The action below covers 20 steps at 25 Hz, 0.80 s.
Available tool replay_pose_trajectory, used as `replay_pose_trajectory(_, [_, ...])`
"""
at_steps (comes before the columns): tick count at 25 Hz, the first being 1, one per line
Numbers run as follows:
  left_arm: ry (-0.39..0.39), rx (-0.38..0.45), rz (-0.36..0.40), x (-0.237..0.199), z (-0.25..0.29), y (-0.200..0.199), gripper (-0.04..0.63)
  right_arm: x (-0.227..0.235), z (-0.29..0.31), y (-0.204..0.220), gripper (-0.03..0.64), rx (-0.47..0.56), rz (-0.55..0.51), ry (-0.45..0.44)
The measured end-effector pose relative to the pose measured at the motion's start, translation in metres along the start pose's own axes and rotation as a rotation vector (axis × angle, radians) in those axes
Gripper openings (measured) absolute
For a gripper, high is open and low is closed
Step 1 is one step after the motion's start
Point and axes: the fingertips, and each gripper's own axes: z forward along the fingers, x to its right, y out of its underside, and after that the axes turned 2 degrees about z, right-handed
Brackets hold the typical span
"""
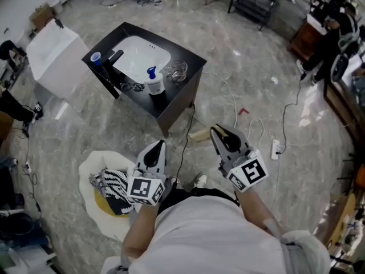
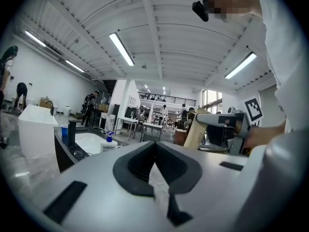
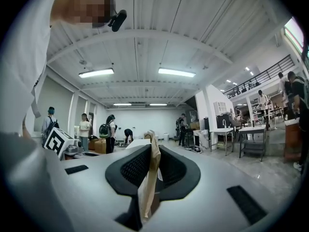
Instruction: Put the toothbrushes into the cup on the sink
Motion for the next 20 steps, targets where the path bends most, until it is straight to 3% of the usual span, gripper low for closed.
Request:
replay_pose_trajectory(9, [0.013, 0.006, 0.007, 0.041, 0.038, -0.005, 0.002, 0.058, -0.041, -0.008, 0.064, 0.029, 0.004, 0.035])
replay_pose_trajectory(20, [-0.025, -0.013, 0.022, 0.070, 0.053, 0.005, 0.002, 0.084, -0.053, -0.002, 0.064, 0.033, 0.031, -0.024])
